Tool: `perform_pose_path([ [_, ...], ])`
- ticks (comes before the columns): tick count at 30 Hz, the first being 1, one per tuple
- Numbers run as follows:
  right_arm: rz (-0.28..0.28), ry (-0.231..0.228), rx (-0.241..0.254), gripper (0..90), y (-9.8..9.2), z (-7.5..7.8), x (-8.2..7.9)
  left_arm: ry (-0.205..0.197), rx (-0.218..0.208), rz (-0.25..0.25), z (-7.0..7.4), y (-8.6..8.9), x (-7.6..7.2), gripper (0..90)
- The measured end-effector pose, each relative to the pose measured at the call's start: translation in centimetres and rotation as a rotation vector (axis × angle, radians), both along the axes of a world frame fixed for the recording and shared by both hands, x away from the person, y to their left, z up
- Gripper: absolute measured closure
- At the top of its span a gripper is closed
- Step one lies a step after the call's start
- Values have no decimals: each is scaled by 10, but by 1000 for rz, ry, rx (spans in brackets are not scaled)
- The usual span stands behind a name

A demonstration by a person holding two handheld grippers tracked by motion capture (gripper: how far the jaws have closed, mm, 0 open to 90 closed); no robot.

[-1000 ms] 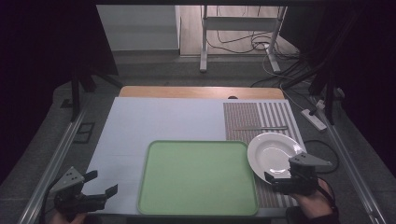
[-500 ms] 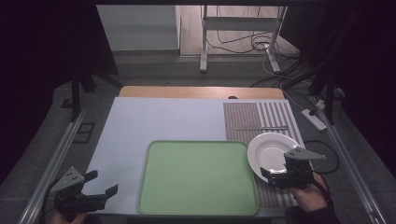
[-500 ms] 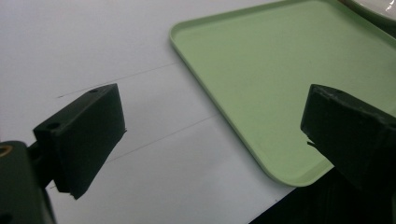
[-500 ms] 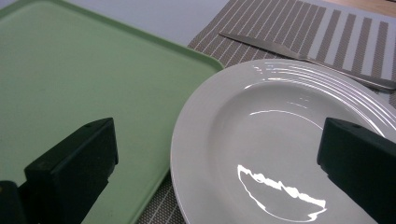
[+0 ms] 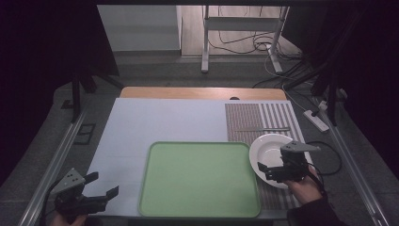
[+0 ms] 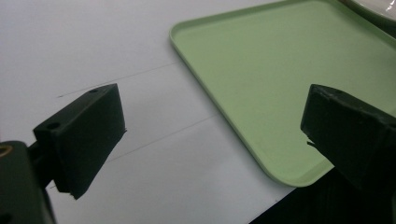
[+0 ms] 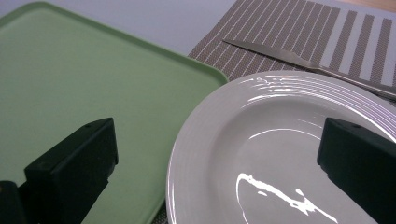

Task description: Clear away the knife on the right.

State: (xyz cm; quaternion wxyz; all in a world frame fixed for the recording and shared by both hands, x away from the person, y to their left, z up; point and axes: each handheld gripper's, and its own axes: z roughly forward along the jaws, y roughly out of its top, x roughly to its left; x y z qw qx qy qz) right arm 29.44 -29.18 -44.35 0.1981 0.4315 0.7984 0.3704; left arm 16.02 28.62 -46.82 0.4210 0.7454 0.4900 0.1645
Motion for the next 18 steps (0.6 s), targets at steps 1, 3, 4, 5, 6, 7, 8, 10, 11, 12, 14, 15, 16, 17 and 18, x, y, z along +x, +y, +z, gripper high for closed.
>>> perform_pose_path([
  [1,-1,5,0,0,0,0,1,0,0,0,0,0,0,62],
  [3,-5,17,-3,0,2,0,6,1,-2,1,0,0,0,62],
  [4,-8,24,-7,0,2,-1,9,1,-2,1,0,0,0,62],
  [5,-7,25,-9,0,3,-1,11,1,-1,1,0,0,0,62],
  [6,-5,27,-18,0,3,-2,14,0,0,0,0,0,0,62],
  [7,-6,33,-22,0,3,-3,17,0,1,0,0,0,0,62],
  [8,-12,45,-28,0,4,-4,21,0,0,0,0,0,0,62],
  [10,-22,54,-30,0,3,-6,27,1,-2,1,0,0,0,62],
  [11,-26,56,-34,0,3,-6,29,1,-2,1,0,0,0,62],
  [12,-32,57,-39,0,3,-7,32,1,-2,0,0,0,0,62],
  [14,-43,57,-48,0,3,-8,37,1,-1,1,0,0,0,62],
  [15,-47,61,-49,0,2,-9,41,1,-1,0,0,0,0,62],
  [16,-52,68,-52,0,2,-10,44,0,1,0,0,0,0,62],
  [17,-56,70,-54,0,1,-10,46,0,0,0,0,0,0,62],
  [18,-60,73,-56,0,1,-12,49,0,0,0,0,0,0,62],
])
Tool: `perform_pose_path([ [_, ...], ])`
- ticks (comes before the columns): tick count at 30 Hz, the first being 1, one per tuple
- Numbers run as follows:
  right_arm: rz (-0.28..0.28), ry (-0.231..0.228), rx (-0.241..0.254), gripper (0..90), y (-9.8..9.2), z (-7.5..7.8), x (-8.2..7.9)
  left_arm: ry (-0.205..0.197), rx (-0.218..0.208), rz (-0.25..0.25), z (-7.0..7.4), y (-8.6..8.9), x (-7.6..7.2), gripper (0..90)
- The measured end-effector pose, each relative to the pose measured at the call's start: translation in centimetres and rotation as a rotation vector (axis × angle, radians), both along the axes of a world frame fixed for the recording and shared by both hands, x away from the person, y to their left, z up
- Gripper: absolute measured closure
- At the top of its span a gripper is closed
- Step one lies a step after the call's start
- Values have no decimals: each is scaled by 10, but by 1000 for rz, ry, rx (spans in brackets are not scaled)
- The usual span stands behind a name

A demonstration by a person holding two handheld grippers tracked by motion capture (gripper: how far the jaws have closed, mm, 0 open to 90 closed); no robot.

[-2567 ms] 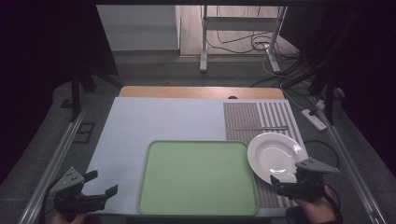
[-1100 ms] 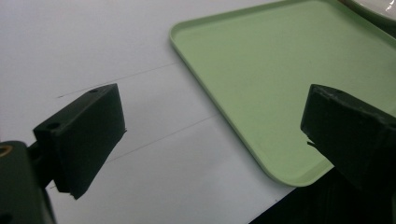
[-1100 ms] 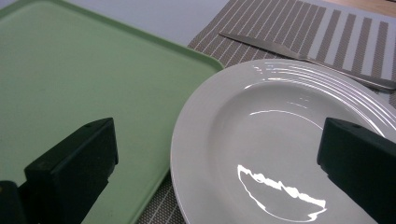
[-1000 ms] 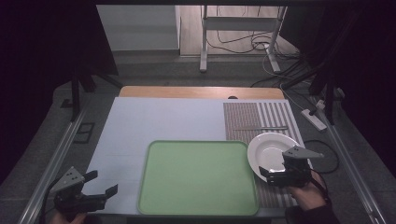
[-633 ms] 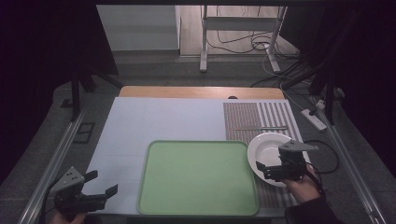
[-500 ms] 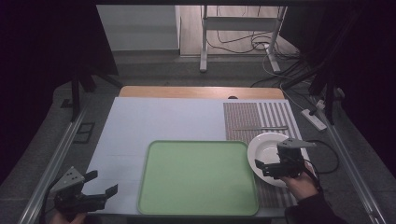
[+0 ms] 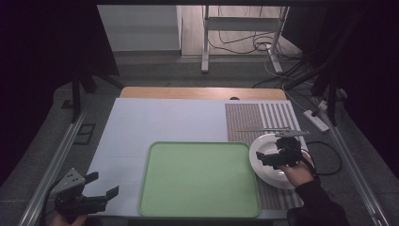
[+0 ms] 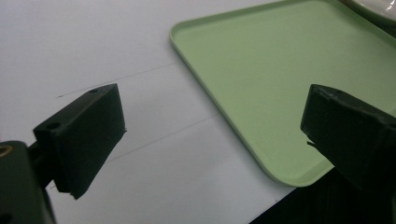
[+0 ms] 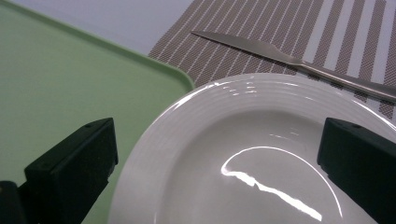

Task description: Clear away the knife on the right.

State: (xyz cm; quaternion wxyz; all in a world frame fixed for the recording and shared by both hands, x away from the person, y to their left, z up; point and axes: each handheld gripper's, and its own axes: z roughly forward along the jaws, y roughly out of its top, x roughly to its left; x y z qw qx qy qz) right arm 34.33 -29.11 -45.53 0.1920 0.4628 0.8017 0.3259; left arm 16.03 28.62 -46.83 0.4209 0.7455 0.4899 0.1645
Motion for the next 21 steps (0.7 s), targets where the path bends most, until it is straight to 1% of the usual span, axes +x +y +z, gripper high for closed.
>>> perform_pose_path([
  [1,-8,8,-6,0,-1,-2,4,1,-1,1,0,0,0,62],
  [4,-13,8,-13,0,-2,-3,9,0,0,0,0,0,0,62],
  [11,-41,-5,-38,0,-7,-5,24,0,0,-1,0,0,0,62],
  [14,-53,-11,-23,0,-9,-6,31,1,0,0,0,0,0,63],
  [17,-73,-14,-22,0,-11,-7,38,1,-2,0,0,0,0,62],
  [18,-73,-14,-22,0,-11,-7,38,1,-2,1,0,0,0,62],
  [21,-83,-8,-34,0,-12,-8,44,1,-2,0,0,0,0,62],
])
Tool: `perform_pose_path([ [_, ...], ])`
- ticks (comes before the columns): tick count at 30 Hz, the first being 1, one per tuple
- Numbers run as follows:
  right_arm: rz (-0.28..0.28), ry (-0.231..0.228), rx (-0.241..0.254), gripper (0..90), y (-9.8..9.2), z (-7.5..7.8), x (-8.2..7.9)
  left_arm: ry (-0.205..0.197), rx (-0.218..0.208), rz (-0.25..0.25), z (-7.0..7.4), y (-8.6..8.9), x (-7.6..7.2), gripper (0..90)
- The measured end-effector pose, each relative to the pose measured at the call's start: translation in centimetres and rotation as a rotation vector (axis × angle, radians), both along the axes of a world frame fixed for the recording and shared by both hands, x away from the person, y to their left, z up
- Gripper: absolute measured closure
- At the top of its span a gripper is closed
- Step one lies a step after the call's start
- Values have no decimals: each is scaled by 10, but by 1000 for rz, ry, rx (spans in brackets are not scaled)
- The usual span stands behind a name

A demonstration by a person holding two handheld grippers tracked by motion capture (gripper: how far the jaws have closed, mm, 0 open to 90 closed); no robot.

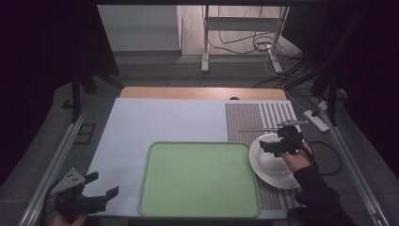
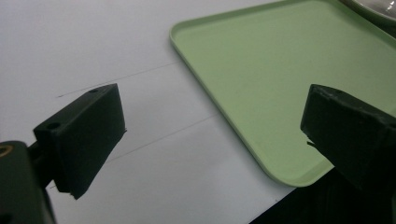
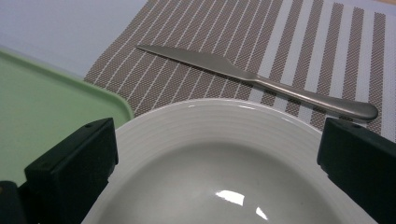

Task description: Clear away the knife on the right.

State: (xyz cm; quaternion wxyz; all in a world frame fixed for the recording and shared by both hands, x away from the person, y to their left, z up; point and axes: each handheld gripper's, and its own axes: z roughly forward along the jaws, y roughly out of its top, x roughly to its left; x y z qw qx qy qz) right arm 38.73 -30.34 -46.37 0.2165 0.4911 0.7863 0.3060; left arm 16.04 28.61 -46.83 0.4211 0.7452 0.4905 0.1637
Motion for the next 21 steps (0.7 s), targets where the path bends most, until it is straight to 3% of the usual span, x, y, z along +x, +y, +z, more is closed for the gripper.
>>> perform_pose_path([
  [21,-68,35,-16,0,-15,-6,46,-1,-1,-2,0,0,0,63],
])
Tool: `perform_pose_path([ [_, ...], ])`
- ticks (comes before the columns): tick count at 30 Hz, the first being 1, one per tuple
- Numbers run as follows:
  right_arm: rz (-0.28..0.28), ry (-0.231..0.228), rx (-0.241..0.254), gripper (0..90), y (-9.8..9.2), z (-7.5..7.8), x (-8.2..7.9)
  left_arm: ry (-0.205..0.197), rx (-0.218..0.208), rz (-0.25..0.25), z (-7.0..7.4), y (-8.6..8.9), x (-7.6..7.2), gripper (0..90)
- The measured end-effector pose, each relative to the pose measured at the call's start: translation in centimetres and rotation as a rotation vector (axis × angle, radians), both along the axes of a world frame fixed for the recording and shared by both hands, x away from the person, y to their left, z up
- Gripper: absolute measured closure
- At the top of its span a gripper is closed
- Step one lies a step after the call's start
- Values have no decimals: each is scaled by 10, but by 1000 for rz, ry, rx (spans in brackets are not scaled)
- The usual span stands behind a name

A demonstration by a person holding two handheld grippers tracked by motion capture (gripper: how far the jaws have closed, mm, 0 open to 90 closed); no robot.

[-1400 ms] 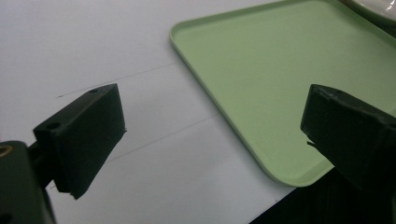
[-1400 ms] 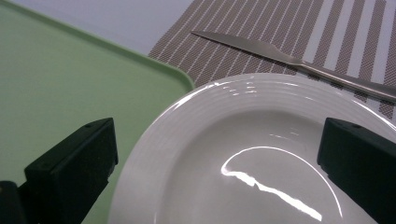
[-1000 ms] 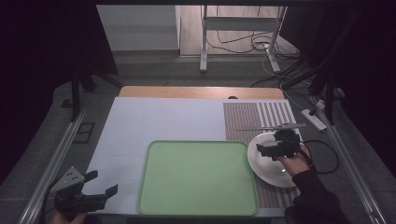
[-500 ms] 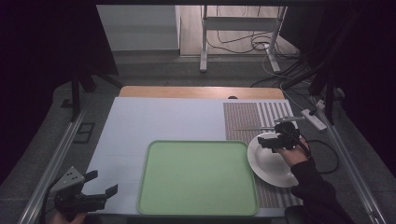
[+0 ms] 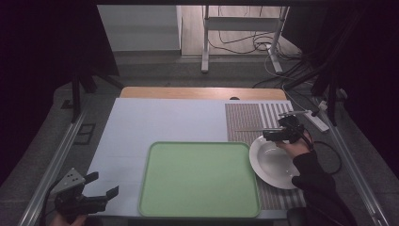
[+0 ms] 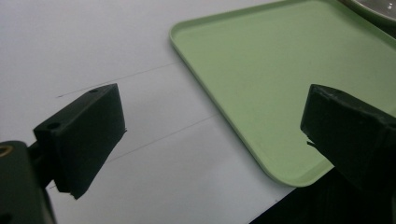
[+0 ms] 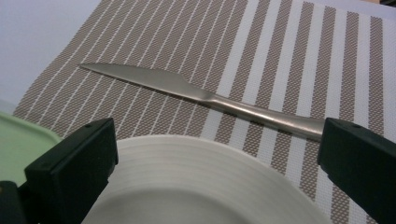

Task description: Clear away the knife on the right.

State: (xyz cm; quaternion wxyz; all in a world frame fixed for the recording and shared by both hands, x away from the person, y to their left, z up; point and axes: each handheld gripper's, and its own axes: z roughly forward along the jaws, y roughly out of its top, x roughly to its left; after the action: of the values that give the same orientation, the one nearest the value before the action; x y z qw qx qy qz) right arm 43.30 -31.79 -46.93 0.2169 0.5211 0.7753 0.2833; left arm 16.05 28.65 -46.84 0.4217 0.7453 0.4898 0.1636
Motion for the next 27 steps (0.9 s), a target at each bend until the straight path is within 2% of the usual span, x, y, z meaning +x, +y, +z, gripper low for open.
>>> perform_pose_path([
  [16,-37,16,-19,17,-12,-5,29,-1,-1,-1,0,0,0,63],
  [20,-40,14,-28,101,-15,-4,36,-1,-1,-1,0,0,0,63],
  [25,-44,9,-46,271,-19,-3,45,-1,-1,-1,0,0,0,63],
  [27,-44,12,-51,384,-21,-3,48,-2,-2,-1,0,0,0,63],
])
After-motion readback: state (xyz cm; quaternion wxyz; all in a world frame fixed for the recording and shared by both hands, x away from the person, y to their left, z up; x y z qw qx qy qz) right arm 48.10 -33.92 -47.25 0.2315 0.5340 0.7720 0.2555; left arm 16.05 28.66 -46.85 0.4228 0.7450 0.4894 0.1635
